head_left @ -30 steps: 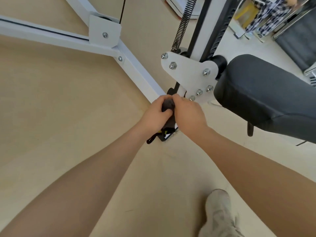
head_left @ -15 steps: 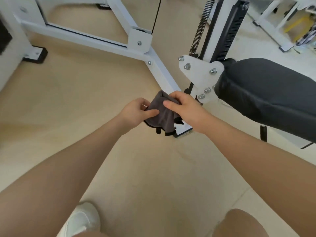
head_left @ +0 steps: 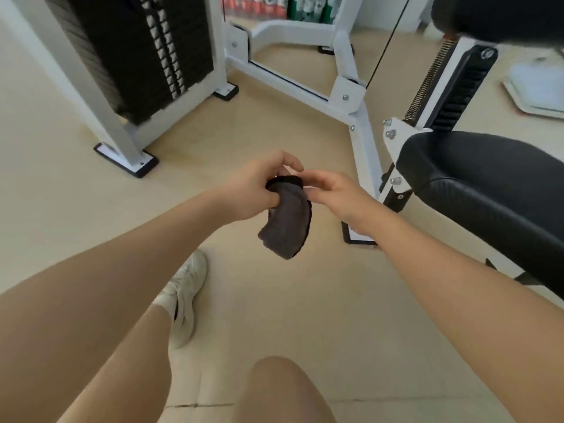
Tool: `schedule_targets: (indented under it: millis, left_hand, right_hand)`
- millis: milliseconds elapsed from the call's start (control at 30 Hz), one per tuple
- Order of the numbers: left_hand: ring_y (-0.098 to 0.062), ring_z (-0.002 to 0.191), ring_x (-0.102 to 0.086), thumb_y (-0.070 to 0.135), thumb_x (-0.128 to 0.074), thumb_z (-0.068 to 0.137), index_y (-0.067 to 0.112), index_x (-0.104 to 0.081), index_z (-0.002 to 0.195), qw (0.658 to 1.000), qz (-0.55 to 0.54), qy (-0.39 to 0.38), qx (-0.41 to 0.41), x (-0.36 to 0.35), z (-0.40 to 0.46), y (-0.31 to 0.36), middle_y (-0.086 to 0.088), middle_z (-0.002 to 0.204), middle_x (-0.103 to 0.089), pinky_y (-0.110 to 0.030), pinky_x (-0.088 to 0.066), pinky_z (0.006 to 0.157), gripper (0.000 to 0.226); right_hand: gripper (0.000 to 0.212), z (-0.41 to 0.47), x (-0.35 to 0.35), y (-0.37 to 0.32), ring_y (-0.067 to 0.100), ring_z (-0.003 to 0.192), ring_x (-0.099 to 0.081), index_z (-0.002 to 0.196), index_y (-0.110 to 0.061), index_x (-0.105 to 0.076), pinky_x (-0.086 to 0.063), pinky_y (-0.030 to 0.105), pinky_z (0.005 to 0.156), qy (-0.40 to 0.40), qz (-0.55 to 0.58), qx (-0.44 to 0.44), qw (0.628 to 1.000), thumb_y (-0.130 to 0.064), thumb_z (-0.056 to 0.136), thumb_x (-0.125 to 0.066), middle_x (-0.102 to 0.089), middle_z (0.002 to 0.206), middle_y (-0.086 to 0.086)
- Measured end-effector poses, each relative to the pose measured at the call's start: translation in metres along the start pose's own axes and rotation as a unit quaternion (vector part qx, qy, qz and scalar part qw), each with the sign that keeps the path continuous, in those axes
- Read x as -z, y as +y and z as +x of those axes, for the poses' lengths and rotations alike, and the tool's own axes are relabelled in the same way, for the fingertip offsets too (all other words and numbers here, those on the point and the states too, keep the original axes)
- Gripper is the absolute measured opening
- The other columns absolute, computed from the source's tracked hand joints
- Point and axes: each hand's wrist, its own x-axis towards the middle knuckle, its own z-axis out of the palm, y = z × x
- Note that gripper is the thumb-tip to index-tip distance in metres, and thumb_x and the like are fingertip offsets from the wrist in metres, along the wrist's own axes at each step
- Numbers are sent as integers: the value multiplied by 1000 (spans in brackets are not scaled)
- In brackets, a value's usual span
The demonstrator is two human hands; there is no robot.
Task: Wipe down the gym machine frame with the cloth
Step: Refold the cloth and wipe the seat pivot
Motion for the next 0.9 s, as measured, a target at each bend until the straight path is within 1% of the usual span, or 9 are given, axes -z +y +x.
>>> schedule_targets:
  millis: [67, 167, 267, 333, 400, 467, 567, 733, 900]
  left_hand:
    - [-13, 76, -61, -14, -46, 75, 26, -49, 110, 999, 19, 48, 9, -3, -24, 8, 4, 89, -59, -27, -54, 68, 54]
    - [-22, 79, -58, -10, -44, 78, 22, -45, 116, 992, 75, 86, 50, -3, -46, 16, -1, 97, -53, -37, -54, 69, 50]
    - [-15, 75, -55, -4, -48, 80, 19, -44, 118, 986, 119, 86, 76, 3, -51, 22, 5, 90, -51, -26, -49, 63, 45]
    - [-6, 73, -53, 5, -53, 81, 21, -48, 113, 981, 153, 94, 71, 11, -45, 31, 10, 87, -53, -16, -43, 59, 36]
    - [-6, 74, -53, 12, -56, 79, 23, -52, 106, 976, 182, 100, 59, 21, -39, 45, 9, 89, -57, -14, -42, 57, 29]
    - [-10, 76, -54, 14, -58, 78, 24, -55, 102, 977, 191, 84, 44, 33, -32, 68, 6, 92, -60, -13, -42, 54, 27]
    - [-10, 79, -56, 17, -61, 79, 26, -57, 101, 980, 195, 35, 35, 48, -26, 117, 9, 90, -59, -15, -43, 61, 25]
    - [-19, 83, -58, 16, -61, 80, 18, -54, 103, 979, 198, -41, 22, 54, -30, 214, 3, 89, -61, -27, -45, 69, 23]
    - [-11, 68, -46, 15, -59, 80, 21, -47, 81, 956, 274, -100, -3, 67, -45, 338, 9, 71, -49, -19, -32, 54, 13]
  right_hand:
    - [22, -12, -11, -5, -8, 82, -60, 104, -14, -61, -45, 7, 78, -30, 19, 8, 999, 1, 90, -52, -64, 98, -5]
    - [15, -28, -19, -8, -2, 77, -60, 102, -8, -62, -48, 13, 73, -31, -7, 14, 999, -3, 91, -53, -65, 92, -3]
    - [13, -32, -21, -17, 11, 79, -58, 99, -14, -61, -48, 27, 71, 4, -84, 5, 996, -8, 91, -52, -63, 89, -3]
    - [14, -29, -16, -27, 14, 84, -56, 102, -17, -59, -45, 26, 71, 59, -117, 2, 991, -13, 93, -49, -61, 91, -4]
    - [16, -27, -6, -44, 14, 88, -55, 105, -19, -57, -43, 26, 69, 86, -146, -15, 985, -16, 95, -44, -60, 95, -6]
    - [17, -28, 5, -66, 15, 89, -55, 104, -20, -56, -42, 23, 66, 90, -173, -41, 980, -17, 96, -41, -59, 95, -5]
    - [16, -45, 22, -107, 12, 86, -52, 104, -20, -56, -36, 16, 59, 121, -210, -66, 968, -20, 96, -43, -57, 95, -6]
    - [15, -94, 71, -187, 14, 91, -57, 100, -19, -62, -42, 22, 68, 149, -214, -102, 960, -27, 93, -52, -62, 95, -4]
    - [14, -152, 115, -277, 12, 87, -56, 99, -23, -62, -42, 25, 72, 166, -248, -110, 948, -32, 91, -54, -58, 86, -10]
